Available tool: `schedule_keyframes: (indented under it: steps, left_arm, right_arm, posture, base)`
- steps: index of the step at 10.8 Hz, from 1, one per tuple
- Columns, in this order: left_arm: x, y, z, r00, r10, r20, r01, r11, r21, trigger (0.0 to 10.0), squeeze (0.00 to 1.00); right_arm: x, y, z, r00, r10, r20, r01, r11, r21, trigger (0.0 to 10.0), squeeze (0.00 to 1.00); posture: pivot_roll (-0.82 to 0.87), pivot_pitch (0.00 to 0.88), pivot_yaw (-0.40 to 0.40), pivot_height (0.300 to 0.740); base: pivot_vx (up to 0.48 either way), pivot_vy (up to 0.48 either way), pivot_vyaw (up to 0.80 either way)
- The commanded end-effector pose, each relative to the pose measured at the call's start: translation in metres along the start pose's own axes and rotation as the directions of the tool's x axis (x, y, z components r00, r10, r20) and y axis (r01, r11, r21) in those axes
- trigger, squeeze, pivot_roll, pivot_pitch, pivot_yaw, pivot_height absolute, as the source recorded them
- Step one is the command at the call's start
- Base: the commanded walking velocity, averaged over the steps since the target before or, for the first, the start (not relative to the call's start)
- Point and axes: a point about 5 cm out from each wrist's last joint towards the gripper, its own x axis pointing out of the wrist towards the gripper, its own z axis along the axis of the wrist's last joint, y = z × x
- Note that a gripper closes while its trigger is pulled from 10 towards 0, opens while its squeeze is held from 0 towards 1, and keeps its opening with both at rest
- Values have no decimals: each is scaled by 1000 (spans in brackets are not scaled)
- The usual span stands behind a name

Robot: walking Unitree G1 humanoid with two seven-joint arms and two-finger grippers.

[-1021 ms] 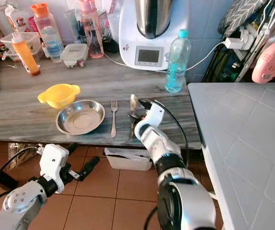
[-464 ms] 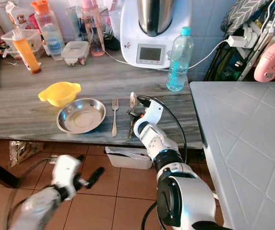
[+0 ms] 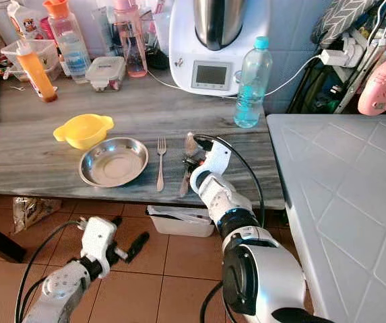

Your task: Setting the table

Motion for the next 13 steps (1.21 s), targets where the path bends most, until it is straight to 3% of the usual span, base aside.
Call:
schedule_keyframes:
  steps: [1, 5, 9, 10, 12, 13]
  left_arm:
    - [0, 7, 16, 996, 23, 91, -24, 1000, 11, 10000, 0]
    - [-10, 14, 9, 997, 46, 55, -46, 999, 6, 10000, 0]
    - [22, 18, 23, 996, 53, 66, -52, 999, -17, 10000, 0]
    - [36, 15, 30, 997, 31, 76, -29, 999, -31, 10000, 0]
    - [50, 13, 35, 998, 11, 63, -9, 999, -37, 10000, 0]
    - [44, 10, 32, 996, -12, 83, 14, 999, -29, 10000, 0]
  right_arm:
    - [0, -2, -1, 1000, -15, -9, 15, 1000, -16, 10000, 1000]
    - [-2, -9, 0, 1000, -30, -7, 30, 999, -36, 10000, 1000]
    - [-4, -19, 3, 998, -68, -2, 67, 994, -89, 10000, 1000]
    - [-5, -21, 10, 997, -73, 24, 76, 986, -149, 10000, 1000]
    - [-6, -19, 24, 996, -51, 79, 71, 959, -273, 10000, 1000]
    - [-7, -19, 30, 994, -50, 102, 81, 939, -334, 10000, 1000]
  posture:
    - [176, 62, 28, 740]
    - [188, 55, 20, 740]
    - [199, 53, 16, 740]
    - [189, 52, 20, 740]
    - [184, 51, 21, 740]
    - [185, 50, 19, 740]
  base:
    - [0, 0, 0]
    - [0, 0, 0]
    - [0, 0, 0]
    - [0, 0, 0]
    - [0, 0, 0]
    - [0, 0, 0]
